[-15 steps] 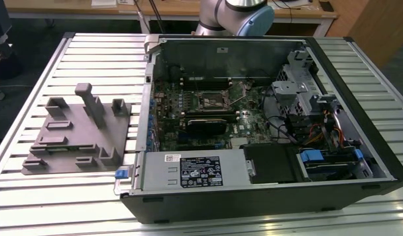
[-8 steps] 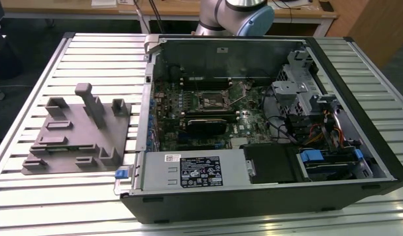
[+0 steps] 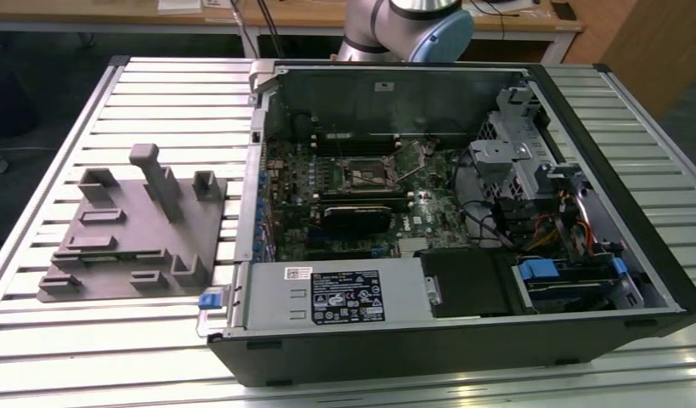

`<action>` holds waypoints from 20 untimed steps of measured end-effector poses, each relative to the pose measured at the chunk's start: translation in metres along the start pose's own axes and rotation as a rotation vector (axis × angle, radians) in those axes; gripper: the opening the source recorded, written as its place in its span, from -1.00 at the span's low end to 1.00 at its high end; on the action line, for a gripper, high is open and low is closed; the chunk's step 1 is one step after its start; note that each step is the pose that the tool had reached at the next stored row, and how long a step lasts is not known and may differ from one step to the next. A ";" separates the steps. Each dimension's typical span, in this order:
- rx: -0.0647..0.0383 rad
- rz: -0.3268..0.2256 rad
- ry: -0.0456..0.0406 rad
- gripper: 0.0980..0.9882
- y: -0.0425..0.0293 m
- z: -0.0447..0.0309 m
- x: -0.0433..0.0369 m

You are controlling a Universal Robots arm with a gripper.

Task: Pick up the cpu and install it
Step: 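Pick up the cpu and move it towards the insertion slot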

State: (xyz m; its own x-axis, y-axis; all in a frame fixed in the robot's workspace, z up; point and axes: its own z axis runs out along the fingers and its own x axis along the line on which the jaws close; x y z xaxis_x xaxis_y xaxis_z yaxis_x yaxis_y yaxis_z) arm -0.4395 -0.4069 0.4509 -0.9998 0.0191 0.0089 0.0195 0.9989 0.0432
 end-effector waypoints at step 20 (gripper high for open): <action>0.000 0.000 0.0004 0.00 0.0009 -0.0019 -0.0378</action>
State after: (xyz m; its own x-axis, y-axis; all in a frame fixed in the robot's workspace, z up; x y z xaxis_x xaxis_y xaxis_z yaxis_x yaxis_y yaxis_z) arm -0.4017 -0.4068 0.4525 -0.9998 0.0191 0.0093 0.0195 0.9989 0.0433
